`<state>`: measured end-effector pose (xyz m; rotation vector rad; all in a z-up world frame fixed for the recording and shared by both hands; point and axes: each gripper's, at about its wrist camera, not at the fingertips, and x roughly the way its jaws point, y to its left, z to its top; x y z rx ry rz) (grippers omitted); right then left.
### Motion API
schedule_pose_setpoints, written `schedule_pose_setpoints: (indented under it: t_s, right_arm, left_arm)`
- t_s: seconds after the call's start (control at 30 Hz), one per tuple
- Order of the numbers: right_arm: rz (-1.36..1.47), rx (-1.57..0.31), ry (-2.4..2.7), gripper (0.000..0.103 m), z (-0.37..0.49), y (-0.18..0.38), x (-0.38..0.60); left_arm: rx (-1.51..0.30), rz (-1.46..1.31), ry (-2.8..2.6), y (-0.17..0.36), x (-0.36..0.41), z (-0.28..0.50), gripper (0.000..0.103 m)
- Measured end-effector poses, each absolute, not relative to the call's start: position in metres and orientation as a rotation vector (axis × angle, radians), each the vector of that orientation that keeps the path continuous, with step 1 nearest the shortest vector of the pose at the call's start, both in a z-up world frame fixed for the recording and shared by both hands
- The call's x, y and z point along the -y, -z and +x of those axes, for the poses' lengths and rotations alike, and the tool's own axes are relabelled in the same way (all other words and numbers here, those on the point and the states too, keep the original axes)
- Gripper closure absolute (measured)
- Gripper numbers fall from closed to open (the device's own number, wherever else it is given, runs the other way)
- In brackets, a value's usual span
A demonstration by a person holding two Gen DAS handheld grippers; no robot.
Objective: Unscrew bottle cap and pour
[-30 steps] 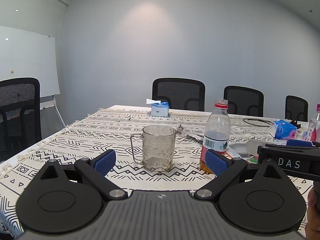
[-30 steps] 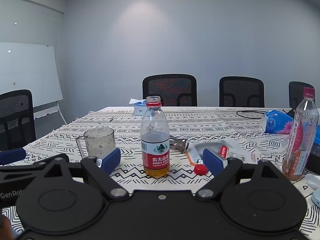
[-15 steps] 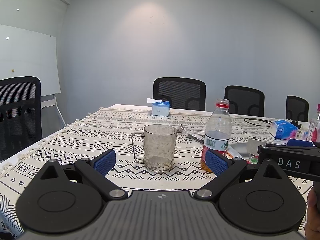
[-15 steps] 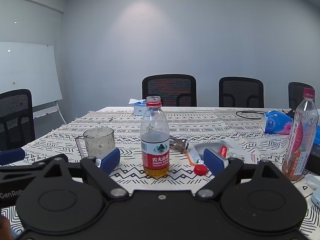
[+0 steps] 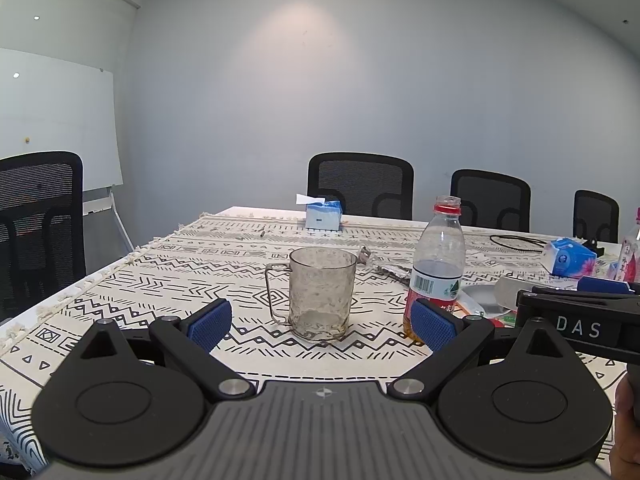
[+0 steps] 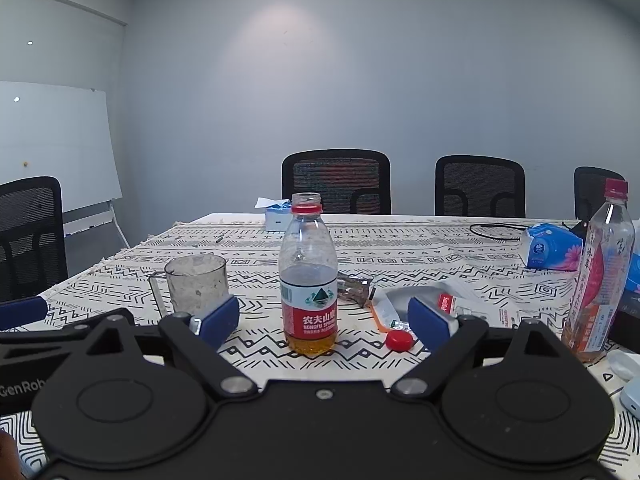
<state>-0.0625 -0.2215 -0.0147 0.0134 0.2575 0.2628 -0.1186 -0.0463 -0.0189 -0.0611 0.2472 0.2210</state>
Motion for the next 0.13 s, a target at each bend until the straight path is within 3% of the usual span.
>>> schedule_pose_setpoints:
  t_s: [0.13]
  right_arm:
    - [0.015,-0.257,-0.263,0.011,-0.0625,0.0148,0.2224]
  left_arm:
    - [-0.242,-0.050,-0.228,0.0190,0.0488,-0.1198,0.005]
